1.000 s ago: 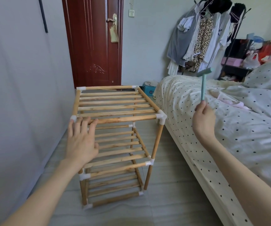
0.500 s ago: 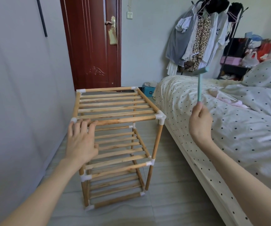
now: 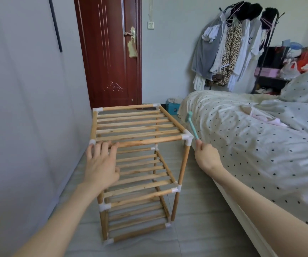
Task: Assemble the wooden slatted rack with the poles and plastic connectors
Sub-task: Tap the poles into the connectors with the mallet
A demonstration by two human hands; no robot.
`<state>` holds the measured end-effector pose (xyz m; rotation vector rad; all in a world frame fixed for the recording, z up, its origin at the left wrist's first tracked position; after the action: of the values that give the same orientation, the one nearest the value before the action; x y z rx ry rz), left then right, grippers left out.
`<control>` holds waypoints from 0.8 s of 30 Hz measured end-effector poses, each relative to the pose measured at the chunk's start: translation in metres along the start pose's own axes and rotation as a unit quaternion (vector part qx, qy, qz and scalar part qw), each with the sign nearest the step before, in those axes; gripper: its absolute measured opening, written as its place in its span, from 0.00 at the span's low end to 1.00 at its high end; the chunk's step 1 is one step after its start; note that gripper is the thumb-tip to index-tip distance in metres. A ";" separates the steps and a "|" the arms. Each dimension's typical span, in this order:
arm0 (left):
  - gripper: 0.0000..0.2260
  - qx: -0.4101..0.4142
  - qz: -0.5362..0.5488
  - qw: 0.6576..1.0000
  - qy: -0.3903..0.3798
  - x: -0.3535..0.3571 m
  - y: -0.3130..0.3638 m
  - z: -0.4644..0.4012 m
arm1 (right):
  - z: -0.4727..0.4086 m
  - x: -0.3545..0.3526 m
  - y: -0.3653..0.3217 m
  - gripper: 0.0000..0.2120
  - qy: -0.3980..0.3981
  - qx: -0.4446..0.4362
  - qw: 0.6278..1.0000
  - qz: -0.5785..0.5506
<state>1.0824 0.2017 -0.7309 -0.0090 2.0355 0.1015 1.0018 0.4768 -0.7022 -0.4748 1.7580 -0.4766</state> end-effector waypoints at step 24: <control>0.18 0.128 0.105 0.981 -0.105 0.000 0.038 -0.060 | -0.064 0.004 0.008 0.20 -0.015 -0.027 0.994 -0.108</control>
<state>1.0272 0.2347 -0.7017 0.3640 1.8208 -0.0279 0.9378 0.4852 -0.6957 -0.7104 1.7017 -0.5716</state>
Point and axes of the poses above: each hand's wrist, its own z-axis away from the middle knuckle, its own x-axis out of the palm, y = z × x, the point moved 1 cm from there along -z, towards the middle knuckle, and after that the axes turned 7 degrees about z, right-handed, at the moved point
